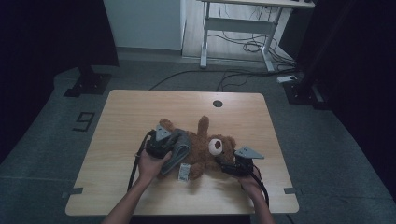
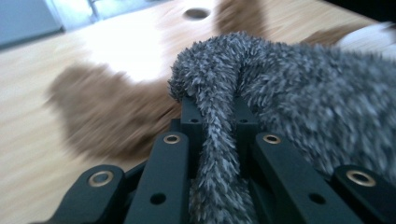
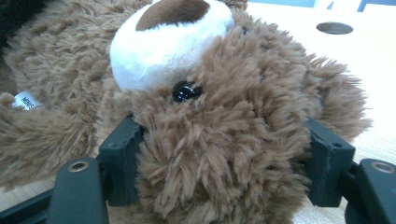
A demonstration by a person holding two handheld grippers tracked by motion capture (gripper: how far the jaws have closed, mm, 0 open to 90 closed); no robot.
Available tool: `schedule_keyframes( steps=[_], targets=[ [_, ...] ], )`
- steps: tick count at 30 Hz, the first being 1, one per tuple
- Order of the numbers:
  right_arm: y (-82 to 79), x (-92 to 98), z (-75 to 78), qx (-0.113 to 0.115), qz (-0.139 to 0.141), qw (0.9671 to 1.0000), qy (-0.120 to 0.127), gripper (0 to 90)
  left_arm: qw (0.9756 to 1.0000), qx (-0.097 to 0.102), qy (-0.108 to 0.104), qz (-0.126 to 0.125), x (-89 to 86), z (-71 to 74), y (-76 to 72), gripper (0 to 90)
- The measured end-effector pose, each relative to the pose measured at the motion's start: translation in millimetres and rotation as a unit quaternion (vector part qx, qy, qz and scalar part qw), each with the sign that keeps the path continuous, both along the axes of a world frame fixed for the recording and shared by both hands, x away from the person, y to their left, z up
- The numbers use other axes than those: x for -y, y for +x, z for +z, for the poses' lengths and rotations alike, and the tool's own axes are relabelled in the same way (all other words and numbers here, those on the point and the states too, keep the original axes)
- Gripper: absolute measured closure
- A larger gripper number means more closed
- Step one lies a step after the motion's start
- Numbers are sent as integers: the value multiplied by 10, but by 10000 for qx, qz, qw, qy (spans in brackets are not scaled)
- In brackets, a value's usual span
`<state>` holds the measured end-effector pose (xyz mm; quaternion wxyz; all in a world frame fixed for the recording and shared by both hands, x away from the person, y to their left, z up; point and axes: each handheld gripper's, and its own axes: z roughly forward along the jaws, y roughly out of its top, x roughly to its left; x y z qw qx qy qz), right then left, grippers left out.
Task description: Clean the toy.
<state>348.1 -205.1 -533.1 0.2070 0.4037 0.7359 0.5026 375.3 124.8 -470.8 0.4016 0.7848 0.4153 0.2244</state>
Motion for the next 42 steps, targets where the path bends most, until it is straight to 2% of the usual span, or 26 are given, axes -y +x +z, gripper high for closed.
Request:
schedule_keyframes(
  steps=[1, 5, 9, 11, 14, 19, 24, 28, 29, 31, 36, 37, 39, 42],
  targets=[
    [0, 2, 0, -4, -1, 10000, 1, 281, 9999, -116, 74, 89, -78, -57, 19, 801],
    [0, 7, -5, -1, 0, 10000, 23, 281, 9984, -520, -130, 160, -256, -289, 53, 802],
    [4, 9, -10, -10, -5, 10000, 64, 280, 9961, -845, 141, 189, -291, -471, 94, 802],
    [-6, 9, -9, -17, -1, 10000, 42, 279, 9951, -957, 126, 226, -361, -521, 97, 801],
    [-9, 18, -11, -15, 5, 10000, 53, 276, 9954, -878, 134, 354, -511, -493, 51, 797],
    [-11, 9, -4, -5, -36, 10000, 35, 259, 9969, -497, 296, 524, -806, -338, -164, 792],
    [-23, 3, -2, -31, -81, 10000, 35, 231, 9958, -500, 368, 675, -1076, -379, -354, 788],
    [-29, 5, -8, -40, -93, 9999, 61, 226, 9931, -674, 335, 902, -1340, -474, -399, 782],
    [-30, 6, -8, -42, -89, 9999, 60, 225, 9914, -743, 331, 1025, -1450, -516, -408, 780],
    [-31, 8, -9, -51, -77, 9999, 63, 224, 9891, -820, 384, 1163, -1563, -561, -420, 774],
    [-29, 10, -11, -52, -73, 9999, 79, 223, 9853, -897, 281, 1429, -1792, -636, -460, 757],
    [-29, 10, -11, -56, -76, 9999, 83, 221, 9851, -895, 284, 1438, -1804, -637, -460, 745],
    [-33, 13, -10, -93, -88, 9999, 103, 209, 9840, -904, 296, 1509, -1804, -625, -453, 664],
    [-46, 10, 4, -135, -103, 9998, 144, 172, 9842, -769, 282, 1570, -1776, -578, -454, 444]
  ],
)
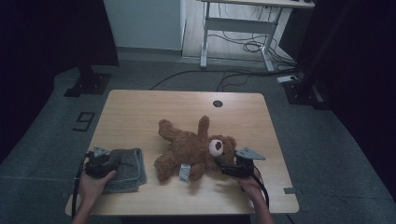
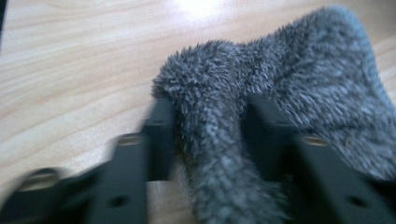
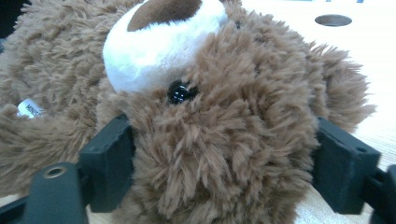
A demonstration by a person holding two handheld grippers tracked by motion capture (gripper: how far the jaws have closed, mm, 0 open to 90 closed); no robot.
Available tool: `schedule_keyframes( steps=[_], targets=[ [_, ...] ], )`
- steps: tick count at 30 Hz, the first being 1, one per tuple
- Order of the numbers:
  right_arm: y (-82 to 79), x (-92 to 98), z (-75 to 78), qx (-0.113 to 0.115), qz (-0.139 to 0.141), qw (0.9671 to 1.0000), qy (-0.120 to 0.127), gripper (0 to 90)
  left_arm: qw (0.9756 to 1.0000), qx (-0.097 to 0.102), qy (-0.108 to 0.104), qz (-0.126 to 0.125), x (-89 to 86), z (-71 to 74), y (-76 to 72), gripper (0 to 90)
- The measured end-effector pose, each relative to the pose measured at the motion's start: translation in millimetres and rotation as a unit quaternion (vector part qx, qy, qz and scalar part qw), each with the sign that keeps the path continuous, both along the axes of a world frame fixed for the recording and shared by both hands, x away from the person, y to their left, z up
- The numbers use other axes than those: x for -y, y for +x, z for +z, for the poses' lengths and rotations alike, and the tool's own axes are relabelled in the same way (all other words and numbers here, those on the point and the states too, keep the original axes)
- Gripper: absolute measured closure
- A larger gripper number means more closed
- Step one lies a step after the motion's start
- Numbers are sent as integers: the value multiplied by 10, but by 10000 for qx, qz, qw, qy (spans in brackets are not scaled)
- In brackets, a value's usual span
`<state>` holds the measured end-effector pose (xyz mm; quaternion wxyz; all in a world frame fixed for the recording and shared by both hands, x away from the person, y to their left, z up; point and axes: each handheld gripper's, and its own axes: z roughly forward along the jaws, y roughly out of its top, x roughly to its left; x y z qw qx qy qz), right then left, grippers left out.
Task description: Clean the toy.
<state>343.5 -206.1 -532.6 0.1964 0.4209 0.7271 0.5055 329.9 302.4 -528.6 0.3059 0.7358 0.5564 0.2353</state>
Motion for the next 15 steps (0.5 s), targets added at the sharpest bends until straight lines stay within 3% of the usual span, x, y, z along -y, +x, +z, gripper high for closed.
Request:
schedule_keyframes(
  steps=[3, 7, 12, 15],
  targets=[
    [-11, 7, 33, -37, 12, 10000, 8, 142, 9996, 292, 49, 11, 34, 115, -40, 321],
    [-54, 29, 84, 158, -15, 9999, -8, 138, 9968, 787, -139, -88, 143, 410, -121, 290],
    [-128, 106, 132, 312, -133, 9994, 57, 139, 9933, 881, -401, -627, 401, 560, -147, 288],
    [-182, 157, 149, 374, -94, 9992, 62, 143, 9889, 869, -449, -1115, 612, 576, -181, 288]
  ],
)
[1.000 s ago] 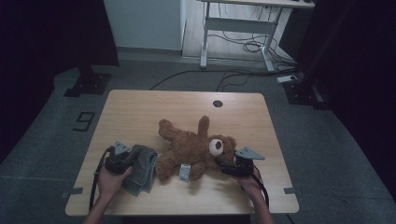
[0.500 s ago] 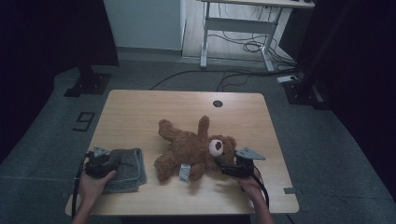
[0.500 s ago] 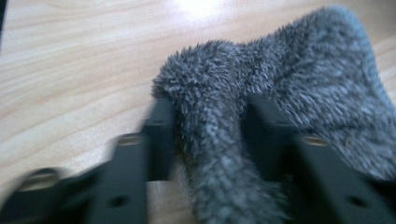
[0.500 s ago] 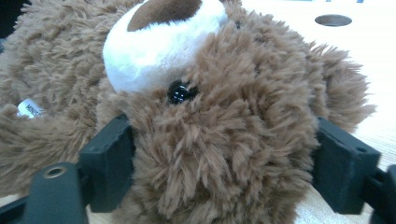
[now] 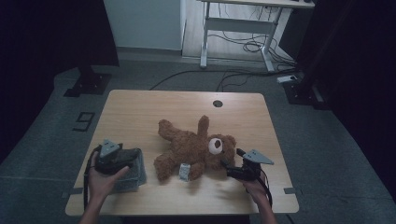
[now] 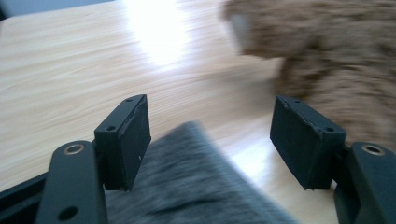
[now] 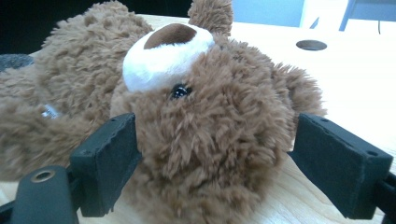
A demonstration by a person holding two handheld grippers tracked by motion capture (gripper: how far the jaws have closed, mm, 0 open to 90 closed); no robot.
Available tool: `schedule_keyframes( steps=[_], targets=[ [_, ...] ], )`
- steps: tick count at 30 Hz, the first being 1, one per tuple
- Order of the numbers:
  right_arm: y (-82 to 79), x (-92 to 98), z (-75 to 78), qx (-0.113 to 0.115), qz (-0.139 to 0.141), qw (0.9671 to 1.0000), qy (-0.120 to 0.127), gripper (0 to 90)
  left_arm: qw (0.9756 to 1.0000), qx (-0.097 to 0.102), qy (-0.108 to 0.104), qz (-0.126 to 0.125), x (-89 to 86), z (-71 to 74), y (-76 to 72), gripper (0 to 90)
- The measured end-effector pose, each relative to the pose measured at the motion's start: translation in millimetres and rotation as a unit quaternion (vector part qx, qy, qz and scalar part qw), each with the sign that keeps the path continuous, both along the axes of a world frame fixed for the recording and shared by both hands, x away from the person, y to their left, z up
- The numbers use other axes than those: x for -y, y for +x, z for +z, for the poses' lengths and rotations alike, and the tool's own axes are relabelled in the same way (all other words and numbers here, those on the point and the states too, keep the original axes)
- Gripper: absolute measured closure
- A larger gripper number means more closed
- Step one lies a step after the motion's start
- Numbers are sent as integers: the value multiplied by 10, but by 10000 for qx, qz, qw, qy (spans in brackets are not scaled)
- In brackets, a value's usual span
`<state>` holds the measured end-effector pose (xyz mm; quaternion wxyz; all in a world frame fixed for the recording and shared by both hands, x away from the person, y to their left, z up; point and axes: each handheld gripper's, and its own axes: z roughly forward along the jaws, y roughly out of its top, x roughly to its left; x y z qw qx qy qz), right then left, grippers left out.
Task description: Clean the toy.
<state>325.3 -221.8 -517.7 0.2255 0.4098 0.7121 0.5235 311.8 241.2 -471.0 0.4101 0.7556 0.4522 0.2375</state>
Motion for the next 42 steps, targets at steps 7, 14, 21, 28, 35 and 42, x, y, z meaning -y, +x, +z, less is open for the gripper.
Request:
schedule_keyframes(
  steps=[7, 14, 21, 28, 35, 42],
  targets=[
    [-85, 53, 25, 129, 130, 9998, -77, 200, 9983, -219, -136, -514, 314, -69, -24, 287],
    [-142, 136, 33, 118, 91, 9999, 14, 201, 9968, -316, -285, -676, 376, -161, -81, 289],
    [-290, 227, -3, 49, 28, 9999, 152, 202, 9960, -407, -251, -750, 388, -251, -220, 297],
    [-459, 330, -135, -141, -86, 9999, 32, 202, 9953, -461, -279, -800, 331, -302, -290, 305],
    [-620, 419, -285, -491, -229, 9981, -277, 195, 9949, -576, -170, -813, 315, -385, -338, 309],
    [-625, 411, -343, -619, -149, 9972, -387, 192, 9946, -634, -95, -811, 335, -430, -326, 314]
  ],
)
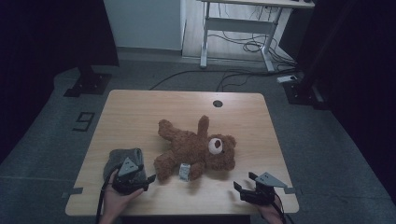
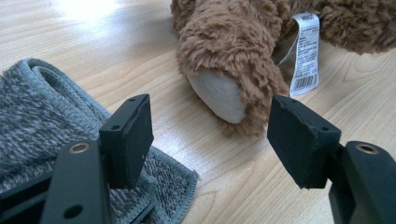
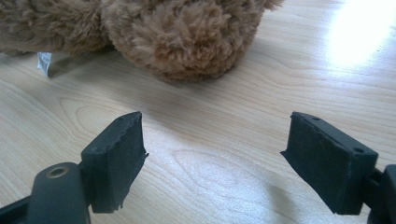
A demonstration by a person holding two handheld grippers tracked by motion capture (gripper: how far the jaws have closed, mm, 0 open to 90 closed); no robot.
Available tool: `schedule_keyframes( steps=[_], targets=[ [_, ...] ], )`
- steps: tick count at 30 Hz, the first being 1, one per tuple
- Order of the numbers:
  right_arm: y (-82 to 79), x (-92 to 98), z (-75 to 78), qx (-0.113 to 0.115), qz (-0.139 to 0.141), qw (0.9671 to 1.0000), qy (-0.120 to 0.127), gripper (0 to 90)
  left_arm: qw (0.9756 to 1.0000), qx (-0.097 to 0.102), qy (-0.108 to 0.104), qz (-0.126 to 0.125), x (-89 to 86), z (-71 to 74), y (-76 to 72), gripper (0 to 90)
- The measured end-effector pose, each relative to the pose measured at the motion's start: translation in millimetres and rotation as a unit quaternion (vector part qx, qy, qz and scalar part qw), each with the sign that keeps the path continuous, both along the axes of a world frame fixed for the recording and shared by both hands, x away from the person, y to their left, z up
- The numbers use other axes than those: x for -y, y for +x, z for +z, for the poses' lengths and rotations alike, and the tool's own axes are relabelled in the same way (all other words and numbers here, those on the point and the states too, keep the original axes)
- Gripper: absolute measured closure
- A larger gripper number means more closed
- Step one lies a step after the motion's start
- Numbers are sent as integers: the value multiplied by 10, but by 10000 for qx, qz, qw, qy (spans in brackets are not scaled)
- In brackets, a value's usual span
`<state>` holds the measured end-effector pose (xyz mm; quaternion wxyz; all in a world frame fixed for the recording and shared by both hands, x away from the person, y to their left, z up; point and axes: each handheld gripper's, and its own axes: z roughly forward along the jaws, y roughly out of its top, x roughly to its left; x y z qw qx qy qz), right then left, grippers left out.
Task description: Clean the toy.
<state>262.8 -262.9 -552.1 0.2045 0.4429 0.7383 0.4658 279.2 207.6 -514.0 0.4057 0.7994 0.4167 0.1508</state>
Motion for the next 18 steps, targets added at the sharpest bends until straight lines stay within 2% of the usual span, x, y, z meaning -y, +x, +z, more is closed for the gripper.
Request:
schedule_keyframes(
  steps=[6, 10, 18],
  targets=[
    [4, -22, 4, -3, 30, 10000, -45, 191, 10000, -6, 22, 5, -4, -3, -4, 316],
    [-4, -4, 24, 138, -46, 9999, -26, 193, 10000, -3, 42, -23, 10, 3, -9, 315],
    [1, 9, 23, 160, -24, 9999, 33, 193, 10000, -42, 56, -24, 18, -13, -1, 315]
  ],
)
